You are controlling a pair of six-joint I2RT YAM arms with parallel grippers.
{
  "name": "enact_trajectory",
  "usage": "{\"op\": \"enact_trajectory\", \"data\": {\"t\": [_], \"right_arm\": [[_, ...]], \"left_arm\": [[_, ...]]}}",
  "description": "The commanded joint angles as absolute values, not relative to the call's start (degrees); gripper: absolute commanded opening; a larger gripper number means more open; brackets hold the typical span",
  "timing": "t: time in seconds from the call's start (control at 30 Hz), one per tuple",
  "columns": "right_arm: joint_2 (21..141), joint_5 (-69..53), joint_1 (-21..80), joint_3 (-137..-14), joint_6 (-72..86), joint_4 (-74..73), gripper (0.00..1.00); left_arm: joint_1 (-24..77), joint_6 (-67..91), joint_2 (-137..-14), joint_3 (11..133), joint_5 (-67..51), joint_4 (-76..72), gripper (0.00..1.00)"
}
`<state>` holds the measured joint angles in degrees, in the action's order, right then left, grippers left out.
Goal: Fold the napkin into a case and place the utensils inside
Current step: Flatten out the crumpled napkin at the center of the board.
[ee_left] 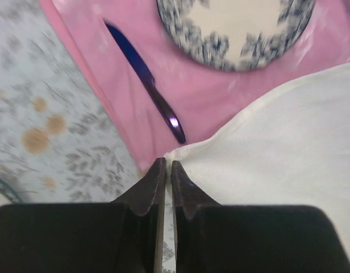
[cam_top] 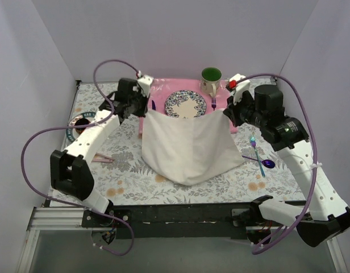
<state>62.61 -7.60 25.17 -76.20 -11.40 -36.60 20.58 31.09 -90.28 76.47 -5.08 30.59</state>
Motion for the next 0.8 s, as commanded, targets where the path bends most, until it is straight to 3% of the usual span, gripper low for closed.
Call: {"op": "enact_trajectory", "data": {"t": [0.0, 0.17, 0.3, 0.77], "right_arm": [[62.6, -6.5, 25.0, -89.4, -14.8, -33.0, 0.01], [62.5, -5.3, 24.9, -99.4, -18.0, -32.4, 0.01], [60.7, -5.6, 24.9, -104.3, -20.4, -30.8, 0.01], [46.6, -15.6, 25.0, -99.0, -23.5, -29.6, 0.01]], "left_arm": [[19.9, 30.3, -81.5, 91.6, -3.5, 39.5, 0.00], [19.9, 32.0, -79.2, 107.2, -1.8, 44.6, 0.00], [19.9, 30.9, -74.7, 112.0, -1.1, 44.4, 0.00], [19.9, 24.5, -53.4, 101.9, -5.6, 37.7, 0.00]]}}
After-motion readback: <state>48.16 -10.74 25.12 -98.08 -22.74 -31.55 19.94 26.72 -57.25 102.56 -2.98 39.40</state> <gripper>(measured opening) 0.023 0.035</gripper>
